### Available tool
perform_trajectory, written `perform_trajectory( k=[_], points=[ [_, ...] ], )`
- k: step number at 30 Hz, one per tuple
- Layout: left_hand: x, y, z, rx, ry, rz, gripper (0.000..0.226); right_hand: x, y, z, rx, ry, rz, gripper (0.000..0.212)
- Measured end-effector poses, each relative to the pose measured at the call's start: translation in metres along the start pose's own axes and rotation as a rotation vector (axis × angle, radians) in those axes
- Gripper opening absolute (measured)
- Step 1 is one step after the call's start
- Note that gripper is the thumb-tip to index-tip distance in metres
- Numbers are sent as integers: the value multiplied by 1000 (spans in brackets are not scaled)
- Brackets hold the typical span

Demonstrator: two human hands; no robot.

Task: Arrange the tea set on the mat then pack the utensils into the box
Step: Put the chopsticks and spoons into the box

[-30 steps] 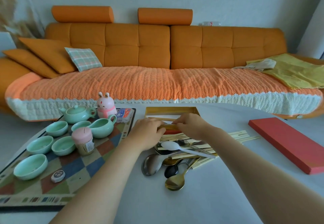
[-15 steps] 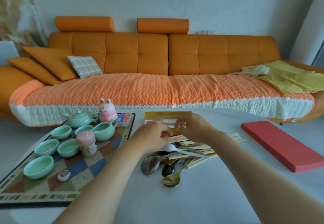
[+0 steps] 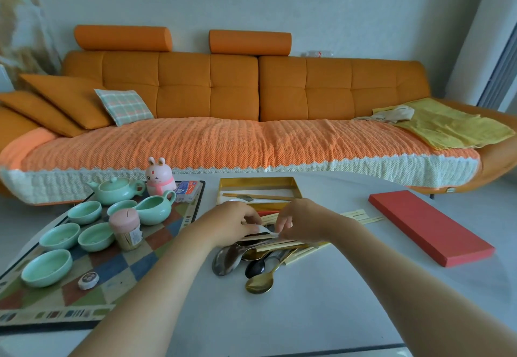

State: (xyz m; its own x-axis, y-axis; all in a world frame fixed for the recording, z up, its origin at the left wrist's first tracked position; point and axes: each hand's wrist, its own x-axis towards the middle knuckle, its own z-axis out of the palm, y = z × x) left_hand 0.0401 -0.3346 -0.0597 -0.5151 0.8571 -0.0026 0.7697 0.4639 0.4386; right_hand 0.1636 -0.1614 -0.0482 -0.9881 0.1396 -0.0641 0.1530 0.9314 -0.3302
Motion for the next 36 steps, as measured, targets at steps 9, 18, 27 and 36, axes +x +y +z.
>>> perform_trajectory(
  k=[9, 18, 27, 36],
  points=[
    [13, -14, -16, -175, 378, 20, 21, 26, -4, -10, 131, 317, -53, 11],
    [44, -45, 1, 45, 448, 17, 39, 77, 10, 5, 154, 389, 147, 25],
    [44, -53, 11, 342, 229, -32, 44, 85, 14, 14, 161, 199, 150, 37],
    [37, -33, 7, 308, 287, 27, 46, 60, 9, 4, 186, 333, 69, 39]
  ],
)
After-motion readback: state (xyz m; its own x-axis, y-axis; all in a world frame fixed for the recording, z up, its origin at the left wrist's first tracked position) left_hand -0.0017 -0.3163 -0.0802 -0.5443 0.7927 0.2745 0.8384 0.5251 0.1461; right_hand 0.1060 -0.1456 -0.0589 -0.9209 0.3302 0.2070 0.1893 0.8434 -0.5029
